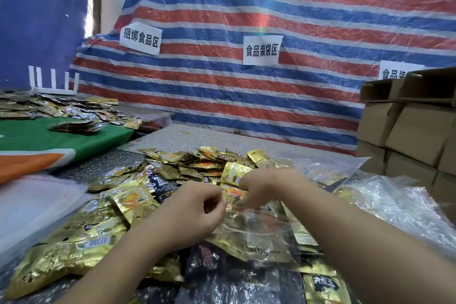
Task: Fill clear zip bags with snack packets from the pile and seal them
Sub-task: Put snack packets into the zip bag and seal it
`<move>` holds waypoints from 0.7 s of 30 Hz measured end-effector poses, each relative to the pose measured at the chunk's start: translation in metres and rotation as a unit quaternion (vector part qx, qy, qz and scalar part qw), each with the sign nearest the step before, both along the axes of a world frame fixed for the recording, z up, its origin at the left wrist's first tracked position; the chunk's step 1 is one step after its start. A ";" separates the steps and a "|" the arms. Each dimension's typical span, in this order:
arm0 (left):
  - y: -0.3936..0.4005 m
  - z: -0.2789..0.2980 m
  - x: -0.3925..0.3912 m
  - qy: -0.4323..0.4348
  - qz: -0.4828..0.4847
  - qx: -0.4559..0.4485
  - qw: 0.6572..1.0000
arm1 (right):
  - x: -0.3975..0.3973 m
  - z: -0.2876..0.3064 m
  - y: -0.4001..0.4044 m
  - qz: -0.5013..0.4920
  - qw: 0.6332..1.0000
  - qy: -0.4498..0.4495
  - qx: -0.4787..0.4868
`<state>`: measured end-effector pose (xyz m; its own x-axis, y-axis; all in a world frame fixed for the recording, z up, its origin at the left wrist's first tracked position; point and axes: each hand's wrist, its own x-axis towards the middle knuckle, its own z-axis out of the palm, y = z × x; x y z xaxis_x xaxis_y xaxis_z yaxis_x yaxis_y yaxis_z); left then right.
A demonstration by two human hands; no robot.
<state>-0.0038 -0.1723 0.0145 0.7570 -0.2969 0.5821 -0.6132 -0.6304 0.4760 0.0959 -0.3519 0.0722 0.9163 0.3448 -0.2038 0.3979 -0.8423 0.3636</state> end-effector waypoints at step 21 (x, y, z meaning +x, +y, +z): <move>-0.001 -0.001 0.002 0.011 0.014 0.001 1.000 | 0.007 -0.013 0.009 -0.042 0.895 0.030 0.443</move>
